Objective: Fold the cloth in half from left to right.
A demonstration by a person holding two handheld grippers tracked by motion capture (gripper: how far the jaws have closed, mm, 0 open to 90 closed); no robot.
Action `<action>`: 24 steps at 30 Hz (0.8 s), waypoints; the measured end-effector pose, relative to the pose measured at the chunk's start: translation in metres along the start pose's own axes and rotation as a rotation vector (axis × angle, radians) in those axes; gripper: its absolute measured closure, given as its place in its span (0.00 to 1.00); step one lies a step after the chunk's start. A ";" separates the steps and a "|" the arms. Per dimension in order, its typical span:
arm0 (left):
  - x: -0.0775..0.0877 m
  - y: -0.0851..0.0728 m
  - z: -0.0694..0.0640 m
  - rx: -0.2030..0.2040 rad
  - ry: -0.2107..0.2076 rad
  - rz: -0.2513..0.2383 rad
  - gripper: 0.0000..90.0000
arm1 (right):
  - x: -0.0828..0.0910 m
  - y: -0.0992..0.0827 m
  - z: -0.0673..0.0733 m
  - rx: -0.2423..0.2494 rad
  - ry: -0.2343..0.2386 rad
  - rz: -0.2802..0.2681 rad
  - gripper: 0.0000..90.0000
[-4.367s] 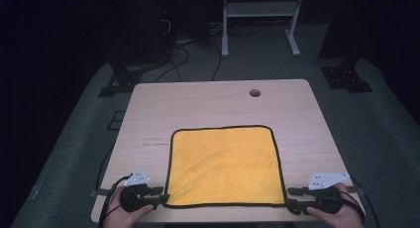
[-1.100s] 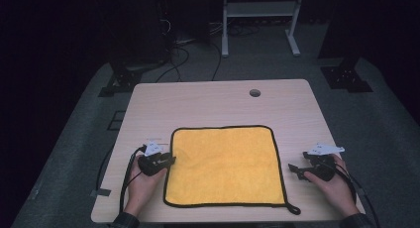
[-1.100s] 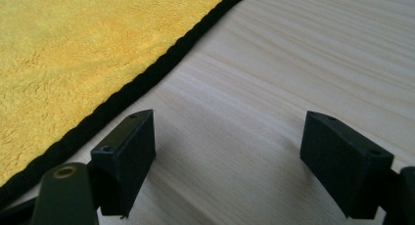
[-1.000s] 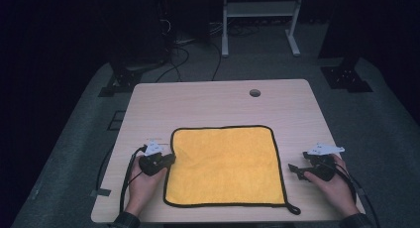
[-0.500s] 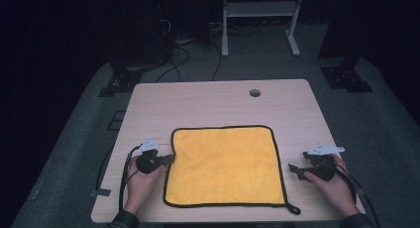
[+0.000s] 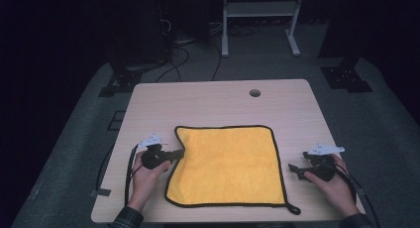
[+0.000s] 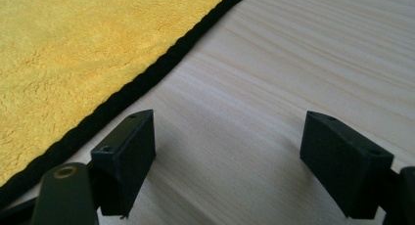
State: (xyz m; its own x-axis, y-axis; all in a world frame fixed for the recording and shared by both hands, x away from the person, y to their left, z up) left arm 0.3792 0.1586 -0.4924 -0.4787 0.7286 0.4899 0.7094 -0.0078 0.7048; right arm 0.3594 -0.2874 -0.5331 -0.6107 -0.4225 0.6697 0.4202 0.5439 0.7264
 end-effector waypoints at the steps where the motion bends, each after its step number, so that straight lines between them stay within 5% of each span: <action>1: -0.002 0.001 -0.002 -0.012 -0.011 0.001 0.97 | 0.000 0.000 0.000 0.001 0.000 0.000 0.22; 11: -0.017 0.010 -0.021 -0.016 -0.119 0.003 0.97 | 0.000 0.000 0.000 0.000 0.000 0.000 0.22; 24: -0.043 0.017 -0.045 -0.087 -0.170 0.041 0.97 | 0.000 0.000 0.000 0.001 0.000 0.000 0.22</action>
State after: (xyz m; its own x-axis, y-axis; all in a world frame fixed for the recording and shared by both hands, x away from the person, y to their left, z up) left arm 0.3883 0.0966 -0.4786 -0.3508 0.8315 0.4307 0.6754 -0.0939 0.7314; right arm 0.3594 -0.2874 -0.5332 -0.6106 -0.4227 0.6697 0.4198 0.5443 0.7263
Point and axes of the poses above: each handheld gripper's, and its own axes: x roughly backward along the jaws, y roughly out of its top, z roughly to its left, the point moved 7 cm from there along -x, roughly forward along the jaws, and after that the axes turned 13 degrees about x, right-handed, at the moved point
